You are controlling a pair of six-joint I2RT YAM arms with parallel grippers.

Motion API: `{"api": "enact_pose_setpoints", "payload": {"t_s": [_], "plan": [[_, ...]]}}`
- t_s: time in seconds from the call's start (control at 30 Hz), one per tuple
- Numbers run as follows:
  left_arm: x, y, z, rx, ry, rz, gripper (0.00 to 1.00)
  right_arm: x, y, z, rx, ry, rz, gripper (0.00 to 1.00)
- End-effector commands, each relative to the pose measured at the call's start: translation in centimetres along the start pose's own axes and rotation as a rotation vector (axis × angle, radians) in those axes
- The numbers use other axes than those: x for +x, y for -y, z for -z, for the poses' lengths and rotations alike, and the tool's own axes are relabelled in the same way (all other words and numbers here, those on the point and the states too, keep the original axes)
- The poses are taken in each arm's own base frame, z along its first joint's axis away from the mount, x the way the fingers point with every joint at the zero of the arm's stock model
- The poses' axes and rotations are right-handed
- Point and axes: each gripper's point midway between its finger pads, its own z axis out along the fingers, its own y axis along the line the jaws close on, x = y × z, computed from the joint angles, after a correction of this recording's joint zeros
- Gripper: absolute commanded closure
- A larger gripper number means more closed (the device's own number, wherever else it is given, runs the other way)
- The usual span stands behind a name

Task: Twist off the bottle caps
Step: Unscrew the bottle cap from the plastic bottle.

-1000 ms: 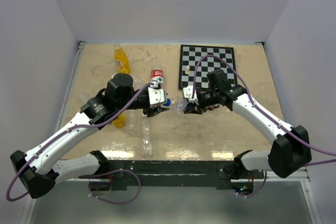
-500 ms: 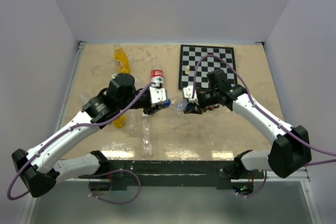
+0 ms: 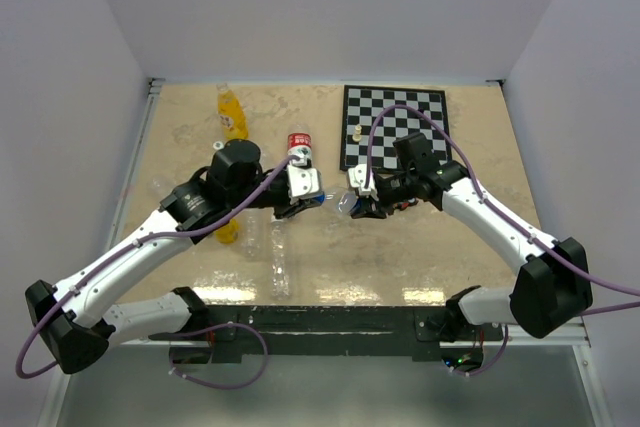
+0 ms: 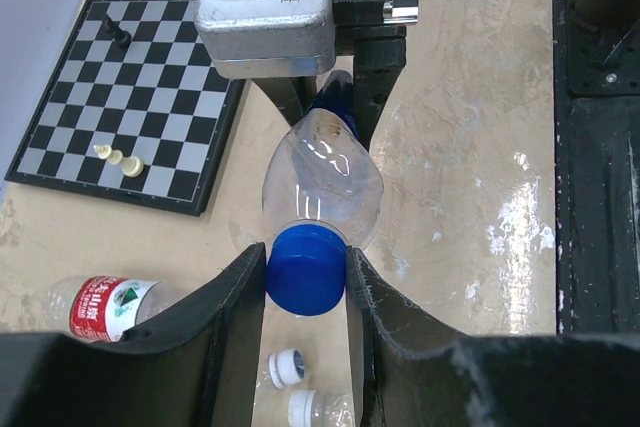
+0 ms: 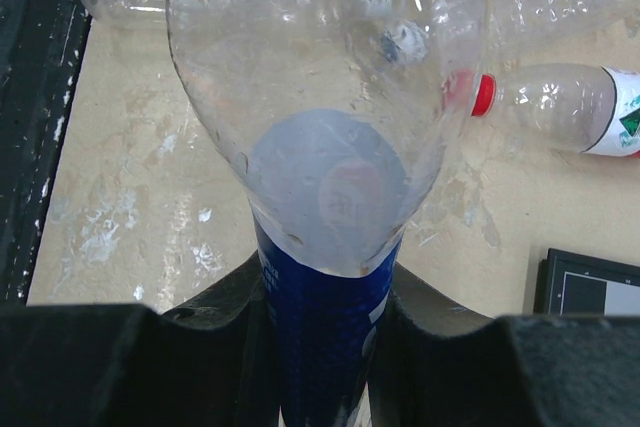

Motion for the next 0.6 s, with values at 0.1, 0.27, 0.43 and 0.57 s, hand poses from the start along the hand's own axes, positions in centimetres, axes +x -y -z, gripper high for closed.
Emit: {"api": "enact_pose_setpoints", "payload": {"t_s": [0.1, 0.27, 0.43, 0.57], "plan": [[-2.2, 0.4, 0.8, -0.018, 0.056, 0.229, 1.0, -2.1, 0.8, 0.5, 0.009, 0.048, 0.053, 1.0], [-3.0, 1.0, 1.0, -0.063, 0.112, 0.604, 1.0, -2.1, 0.8, 0.5, 0.01, 0.047, 0.055, 1.0], [-3.0, 0.1, 2.0, -0.184, 0.172, 0.821, 1.0, -2.0, 0.8, 0.5, 0.009, 0.045, 0.052, 1.0], [-2.6, -0.4, 2.4, -0.233, 0.176, 0.828, 1.0, -1.9, 0.9, 0.5, 0.011, 0.044, 0.052, 1.0]]}}
